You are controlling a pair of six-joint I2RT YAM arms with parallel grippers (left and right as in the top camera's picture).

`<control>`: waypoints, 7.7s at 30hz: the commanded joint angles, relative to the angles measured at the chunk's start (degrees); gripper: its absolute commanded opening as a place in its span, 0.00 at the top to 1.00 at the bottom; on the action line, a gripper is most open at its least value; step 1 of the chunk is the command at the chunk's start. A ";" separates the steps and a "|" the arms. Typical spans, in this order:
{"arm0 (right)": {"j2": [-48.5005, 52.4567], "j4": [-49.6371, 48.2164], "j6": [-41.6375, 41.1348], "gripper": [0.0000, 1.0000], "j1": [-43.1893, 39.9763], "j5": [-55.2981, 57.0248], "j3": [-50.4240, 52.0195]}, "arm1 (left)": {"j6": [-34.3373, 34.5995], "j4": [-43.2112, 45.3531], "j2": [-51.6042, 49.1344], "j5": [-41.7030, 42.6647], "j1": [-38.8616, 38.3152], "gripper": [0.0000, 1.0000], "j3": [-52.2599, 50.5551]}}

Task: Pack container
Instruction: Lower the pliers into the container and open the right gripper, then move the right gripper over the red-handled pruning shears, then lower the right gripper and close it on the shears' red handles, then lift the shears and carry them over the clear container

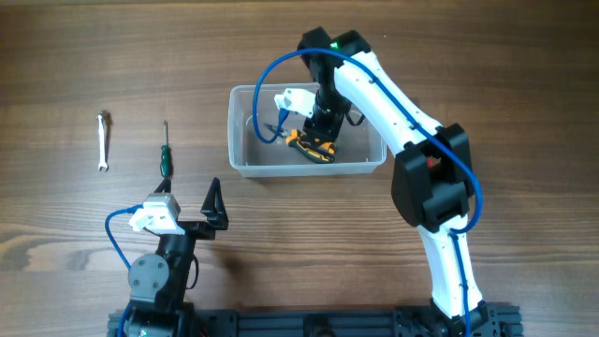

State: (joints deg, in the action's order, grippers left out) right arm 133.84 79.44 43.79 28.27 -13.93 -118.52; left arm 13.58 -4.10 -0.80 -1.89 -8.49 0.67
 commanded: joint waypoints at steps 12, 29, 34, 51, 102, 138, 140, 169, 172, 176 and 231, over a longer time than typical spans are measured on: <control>0.44 -1.66 -2.38 0.72 0.28 -2.03 0.50 | -1.18 0.15 0.42 -0.57 0.42 0.00 -0.35; -1.40 -1.38 -8.90 0.02 -0.79 6.82 -6.36 | -1.18 0.15 0.42 -0.57 0.42 0.00 -0.35; -5.29 -1.29 -12.11 0.00 -3.08 9.35 -12.85 | -1.18 0.15 0.42 -0.57 0.42 0.00 -0.35; -19.04 12.70 -24.92 0.00 -27.52 10.38 -19.71 | -1.18 0.15 0.42 -0.57 0.42 0.00 -0.35; -18.29 -24.00 -30.86 0.00 -34.34 12.61 35.74 | -1.18 0.15 0.42 -0.57 0.42 0.00 -0.35; -14.12 -27.61 -24.26 0.00 -34.23 13.51 35.74 | -1.18 0.15 0.42 -0.57 0.42 0.00 -0.35; -14.03 -27.50 -24.26 0.00 -34.23 13.49 35.74 | -1.18 0.15 0.42 -0.57 0.42 0.00 -0.35; -10.49 -27.54 -23.21 0.05 -31.98 13.53 35.74 | -1.18 0.15 0.42 -0.57 0.42 0.00 -0.35; -10.49 -27.67 -23.21 0.34 -31.98 13.51 35.71 | -1.18 0.15 0.42 -0.57 0.42 0.00 -0.35; -10.49 -27.65 -23.43 0.55 -31.98 13.51 35.71 | -1.18 0.15 0.42 -0.57 0.42 0.00 -0.35; -10.51 -28.61 -24.41 0.85 -31.91 10.93 35.15 | -1.20 0.15 0.42 -0.57 0.42 0.00 -0.35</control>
State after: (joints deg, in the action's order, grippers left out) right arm 120.33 50.11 21.98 -4.16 -0.89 -83.13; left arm 13.56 -4.10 -0.80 -1.89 -8.49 0.67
